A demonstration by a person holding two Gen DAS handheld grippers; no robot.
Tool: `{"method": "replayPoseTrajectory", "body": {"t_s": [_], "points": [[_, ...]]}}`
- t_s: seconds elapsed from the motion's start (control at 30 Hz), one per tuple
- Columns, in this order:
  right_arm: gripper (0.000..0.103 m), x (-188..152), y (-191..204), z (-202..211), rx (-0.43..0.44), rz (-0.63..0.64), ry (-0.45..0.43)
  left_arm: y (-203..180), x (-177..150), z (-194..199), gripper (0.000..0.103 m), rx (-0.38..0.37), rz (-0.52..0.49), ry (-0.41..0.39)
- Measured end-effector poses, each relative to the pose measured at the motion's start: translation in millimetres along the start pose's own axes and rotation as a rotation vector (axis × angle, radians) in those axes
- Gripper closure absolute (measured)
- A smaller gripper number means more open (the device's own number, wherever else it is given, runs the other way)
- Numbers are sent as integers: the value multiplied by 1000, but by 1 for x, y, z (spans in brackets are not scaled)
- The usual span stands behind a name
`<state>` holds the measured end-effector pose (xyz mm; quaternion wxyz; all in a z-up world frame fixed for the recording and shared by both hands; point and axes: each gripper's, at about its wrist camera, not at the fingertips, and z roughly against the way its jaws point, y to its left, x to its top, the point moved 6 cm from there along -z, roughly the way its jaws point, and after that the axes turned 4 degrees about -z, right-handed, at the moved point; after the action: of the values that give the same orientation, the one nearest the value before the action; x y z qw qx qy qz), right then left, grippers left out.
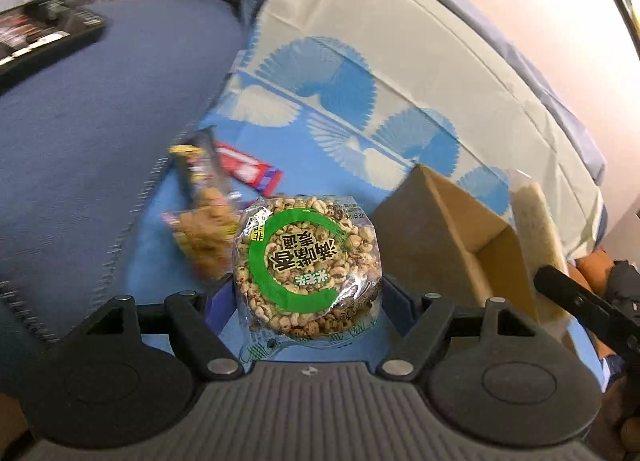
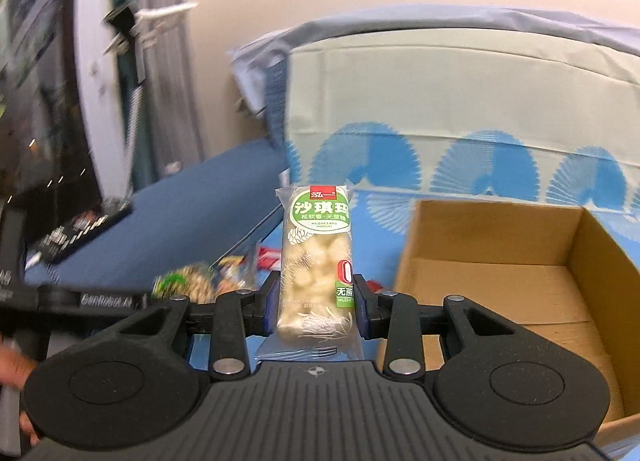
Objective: Organize snacks
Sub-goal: 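Carry both packs over the box and open both grippers to drop them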
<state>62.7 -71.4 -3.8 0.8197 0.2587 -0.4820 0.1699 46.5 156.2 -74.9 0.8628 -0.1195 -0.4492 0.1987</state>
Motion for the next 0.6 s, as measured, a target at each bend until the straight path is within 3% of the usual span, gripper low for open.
{"method": "replayPoseTrajectory", "body": {"t_s": [0.17, 0.37, 0.6], "points": [[65, 12, -43, 2, -118, -118, -12, -57, 16, -15, 22, -70, -44, -4], [65, 8, -112, 7, -346, -282, -3, -133, 30, -41, 22, -158, -113, -11], [66, -2, -149, 23, -440, -371, -28, -206, 21, -67, 22, -234, -203, 14]]}}
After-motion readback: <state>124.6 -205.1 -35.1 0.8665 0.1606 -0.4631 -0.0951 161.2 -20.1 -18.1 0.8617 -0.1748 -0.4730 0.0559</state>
